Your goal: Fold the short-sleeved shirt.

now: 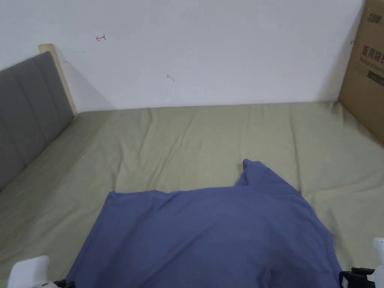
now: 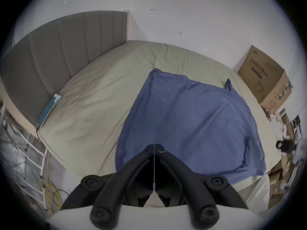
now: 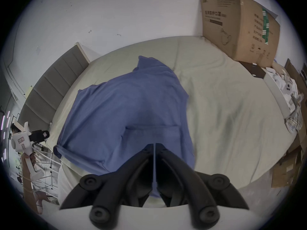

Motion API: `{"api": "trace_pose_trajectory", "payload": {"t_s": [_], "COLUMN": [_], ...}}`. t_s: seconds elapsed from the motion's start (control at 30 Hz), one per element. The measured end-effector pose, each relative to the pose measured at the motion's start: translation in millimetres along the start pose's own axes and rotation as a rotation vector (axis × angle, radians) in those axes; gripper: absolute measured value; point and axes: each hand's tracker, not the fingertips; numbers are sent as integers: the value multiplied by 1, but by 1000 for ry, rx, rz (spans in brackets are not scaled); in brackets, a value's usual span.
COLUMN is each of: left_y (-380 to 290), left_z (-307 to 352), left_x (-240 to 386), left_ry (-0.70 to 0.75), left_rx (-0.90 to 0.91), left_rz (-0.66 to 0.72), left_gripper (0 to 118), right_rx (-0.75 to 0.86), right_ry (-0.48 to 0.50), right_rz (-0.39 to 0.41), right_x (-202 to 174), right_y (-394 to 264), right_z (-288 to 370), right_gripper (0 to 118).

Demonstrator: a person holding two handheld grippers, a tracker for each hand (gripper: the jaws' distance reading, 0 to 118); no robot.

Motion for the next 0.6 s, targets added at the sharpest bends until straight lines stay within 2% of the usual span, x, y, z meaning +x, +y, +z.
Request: {"api": "trace_pose_trajectory", "payload": {"t_s": [0.2,0.23,0.3,0.33,0.37,0.43,0.6], "left_y": [56,73,112,128,148,176,218], "left_z": [-55,-66,-97,-115,-139,-174,-267], "left_x": [15,12,13,13,10,8,-4], "left_ry": [-36,-38,-33,-29,-27,5,91], "left_rx": [-20,-6,-13,-32,-73,-74,-150], "left_rz": [-17,-8,-7,-14,-35,-29,8], "left_gripper": [0,12,84,110,118,110,111], "right_rx": [-27,-32,-43,-48,-54,-69,-114], "right_ry": [42,45,36,37,42,53,43], "right_rz": [-3,-4,-3,-2,-4,-15,-16], "right_x": [-8,-7,-7,-6,-5,-5,6], "right_y": [41,48,62,67,72,77,79], "right_z": [-41,-49,-68,-75,-84,-97,-124], "right_gripper": [0,0,0,0,0,0,0]}}
